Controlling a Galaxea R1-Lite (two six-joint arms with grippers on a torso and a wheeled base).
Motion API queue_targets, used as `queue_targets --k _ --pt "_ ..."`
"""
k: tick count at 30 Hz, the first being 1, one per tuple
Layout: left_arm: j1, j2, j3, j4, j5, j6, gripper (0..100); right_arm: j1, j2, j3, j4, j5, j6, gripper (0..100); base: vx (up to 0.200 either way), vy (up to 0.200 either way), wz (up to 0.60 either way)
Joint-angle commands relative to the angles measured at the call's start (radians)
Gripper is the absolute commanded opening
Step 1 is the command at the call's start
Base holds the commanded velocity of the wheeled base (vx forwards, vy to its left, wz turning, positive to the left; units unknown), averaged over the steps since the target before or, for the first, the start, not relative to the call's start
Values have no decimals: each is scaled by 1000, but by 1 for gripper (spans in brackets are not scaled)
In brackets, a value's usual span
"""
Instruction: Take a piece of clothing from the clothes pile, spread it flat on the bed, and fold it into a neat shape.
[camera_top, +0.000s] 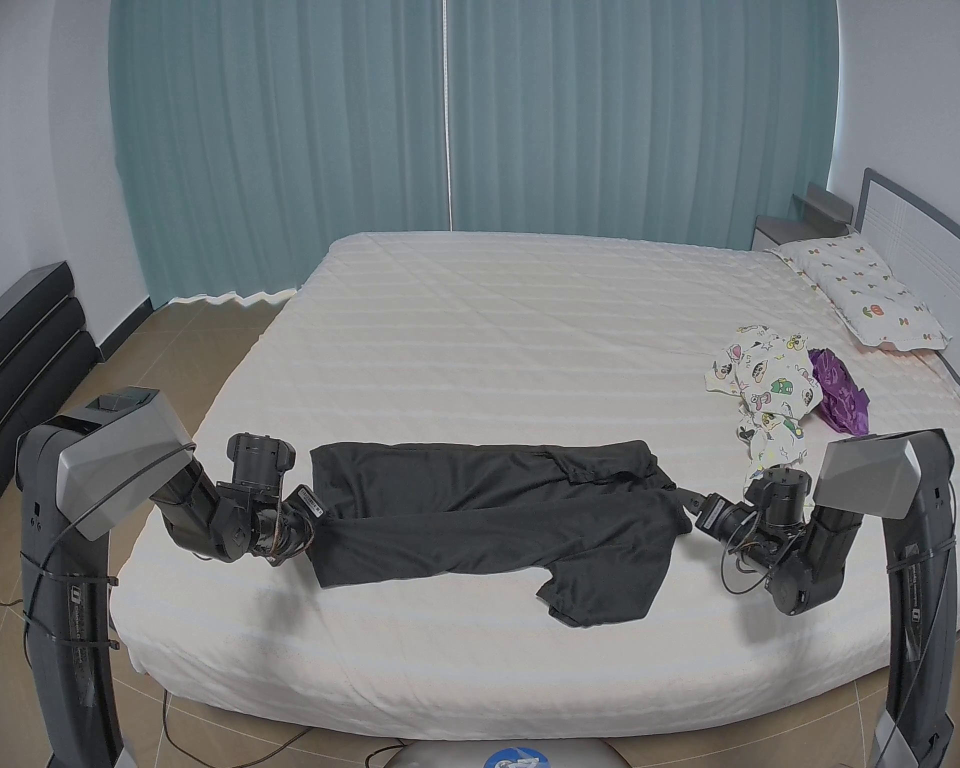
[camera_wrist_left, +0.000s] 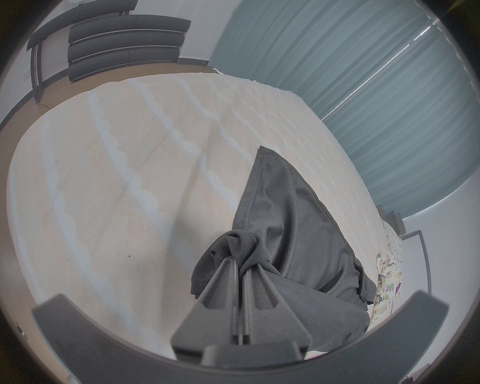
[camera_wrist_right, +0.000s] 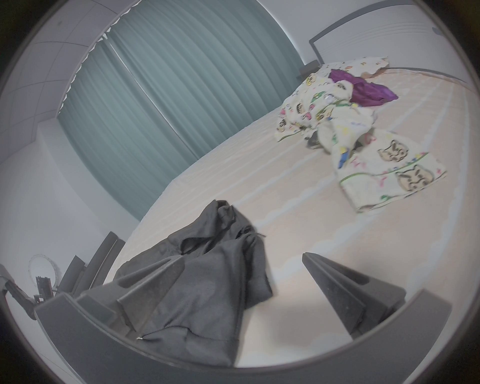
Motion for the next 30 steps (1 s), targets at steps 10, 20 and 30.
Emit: queue_targets --k 10,20,30 --pt "1 -4 22 -2 -7 2 0 215 -109 301 1 26 20 100 0 0 0" --pt "1 -4 21 -2 -7 2 0 259 -11 250 6 23 24 100 0 0 0" --pt "3 -4 16 -2 -9 -2 0 284 -11 247 7 30 51 100 0 0 0"
